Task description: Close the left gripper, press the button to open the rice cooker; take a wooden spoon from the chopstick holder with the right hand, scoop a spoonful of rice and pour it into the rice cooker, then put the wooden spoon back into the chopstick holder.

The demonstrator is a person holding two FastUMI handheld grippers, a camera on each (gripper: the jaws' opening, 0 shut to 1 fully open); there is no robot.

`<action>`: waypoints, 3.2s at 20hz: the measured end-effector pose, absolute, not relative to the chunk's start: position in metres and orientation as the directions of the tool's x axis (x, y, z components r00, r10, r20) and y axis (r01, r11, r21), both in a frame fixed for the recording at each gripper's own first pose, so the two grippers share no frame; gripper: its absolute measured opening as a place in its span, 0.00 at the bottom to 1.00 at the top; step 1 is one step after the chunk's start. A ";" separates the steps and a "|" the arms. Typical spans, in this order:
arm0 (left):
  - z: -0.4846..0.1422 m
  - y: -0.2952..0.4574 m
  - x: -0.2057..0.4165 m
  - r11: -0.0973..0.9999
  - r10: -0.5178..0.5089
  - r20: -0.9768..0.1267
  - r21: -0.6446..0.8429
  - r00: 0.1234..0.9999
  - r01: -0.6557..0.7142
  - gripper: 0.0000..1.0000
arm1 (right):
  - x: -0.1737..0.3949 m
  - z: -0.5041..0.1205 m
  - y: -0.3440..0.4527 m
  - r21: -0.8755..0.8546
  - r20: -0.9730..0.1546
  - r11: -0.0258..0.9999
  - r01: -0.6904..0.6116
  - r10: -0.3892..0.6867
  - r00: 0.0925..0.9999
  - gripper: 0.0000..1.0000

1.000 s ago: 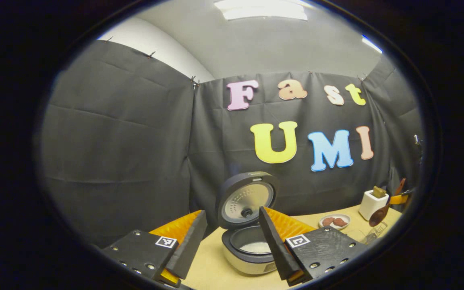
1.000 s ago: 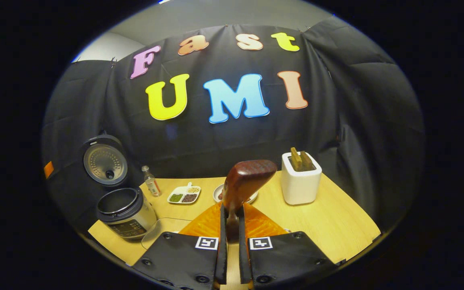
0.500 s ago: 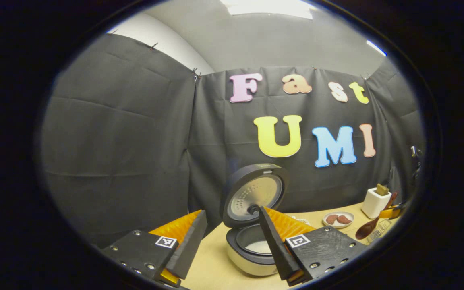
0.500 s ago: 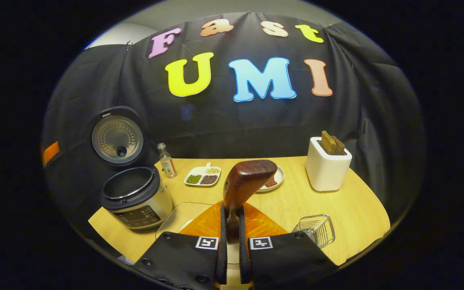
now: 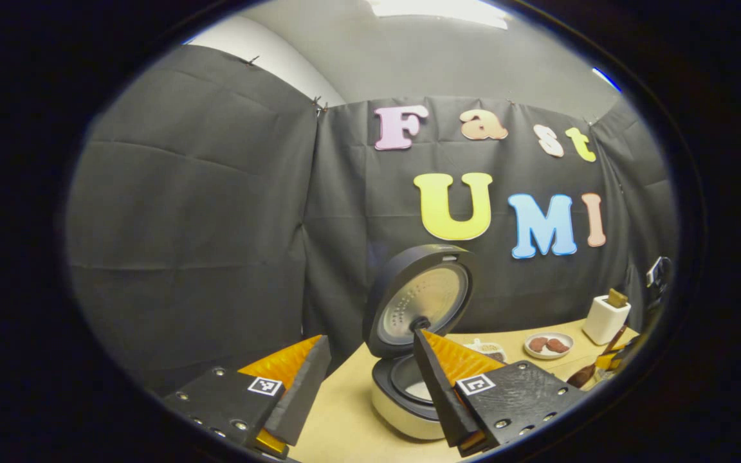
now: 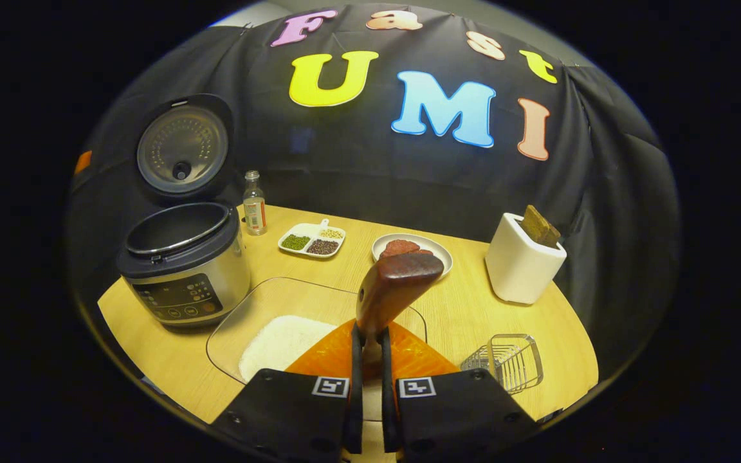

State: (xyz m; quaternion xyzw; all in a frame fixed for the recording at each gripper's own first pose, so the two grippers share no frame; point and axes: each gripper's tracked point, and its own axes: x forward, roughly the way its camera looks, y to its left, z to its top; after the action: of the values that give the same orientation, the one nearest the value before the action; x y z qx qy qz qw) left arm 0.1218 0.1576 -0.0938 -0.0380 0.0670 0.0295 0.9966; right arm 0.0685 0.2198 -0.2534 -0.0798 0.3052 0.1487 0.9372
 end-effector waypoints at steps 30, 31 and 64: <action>-0.056 0.135 0.086 0.995 0.076 -0.087 -0.057 0.993 -0.081 0.82 | 0.062 -0.244 0.220 0.769 -0.544 0.627 0.124 0.540 0.642 0.14; -0.053 0.134 0.085 0.995 0.074 -0.084 -0.056 0.994 -0.079 0.82 | 0.065 -0.237 0.220 0.788 -0.526 0.603 0.125 0.552 0.648 0.14; -0.097 0.255 0.033 0.954 0.291 -0.142 -0.034 0.946 -0.299 0.83 | 0.104 -0.154 0.462 0.874 -0.293 0.439 -0.210 0.819 0.494 0.14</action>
State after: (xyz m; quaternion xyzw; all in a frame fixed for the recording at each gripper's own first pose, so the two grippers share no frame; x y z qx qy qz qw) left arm 0.0328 0.2549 -0.0967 -0.0275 0.0677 0.1495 0.9861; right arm 0.1040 0.4619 -0.1537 0.4082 0.3729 0.3376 0.7618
